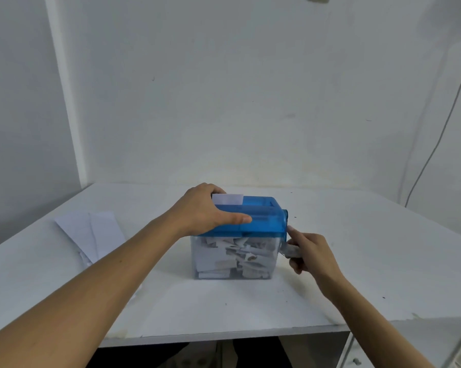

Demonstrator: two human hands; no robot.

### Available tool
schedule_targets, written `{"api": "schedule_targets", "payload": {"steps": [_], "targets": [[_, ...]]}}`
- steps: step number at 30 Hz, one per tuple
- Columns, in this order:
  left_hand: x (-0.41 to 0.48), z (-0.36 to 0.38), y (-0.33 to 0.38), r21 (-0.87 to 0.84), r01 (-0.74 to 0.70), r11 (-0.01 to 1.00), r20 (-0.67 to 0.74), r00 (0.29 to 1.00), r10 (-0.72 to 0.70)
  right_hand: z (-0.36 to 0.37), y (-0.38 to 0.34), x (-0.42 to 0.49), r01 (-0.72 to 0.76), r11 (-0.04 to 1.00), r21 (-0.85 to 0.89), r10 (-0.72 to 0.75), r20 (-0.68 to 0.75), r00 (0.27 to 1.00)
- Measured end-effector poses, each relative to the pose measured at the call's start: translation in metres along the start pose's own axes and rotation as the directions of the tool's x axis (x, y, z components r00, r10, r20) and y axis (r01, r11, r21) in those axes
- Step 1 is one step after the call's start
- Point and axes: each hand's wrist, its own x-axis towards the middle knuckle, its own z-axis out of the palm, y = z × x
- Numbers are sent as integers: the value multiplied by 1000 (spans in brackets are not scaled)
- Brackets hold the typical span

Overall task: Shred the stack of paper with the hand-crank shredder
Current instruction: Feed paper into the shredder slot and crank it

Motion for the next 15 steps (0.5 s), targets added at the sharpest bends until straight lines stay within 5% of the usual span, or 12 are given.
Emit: {"api": "schedule_targets", "payload": {"steps": [5,15], "targets": [[0,-1,2,31,-2,1000,12,1000,2,-28,-17,-29,148,988,-38,-136,220,966],[2,-5,3,37,-17,999,62,998,14,-37,-68,-10,426,902,-65,-422,67,904]]}}
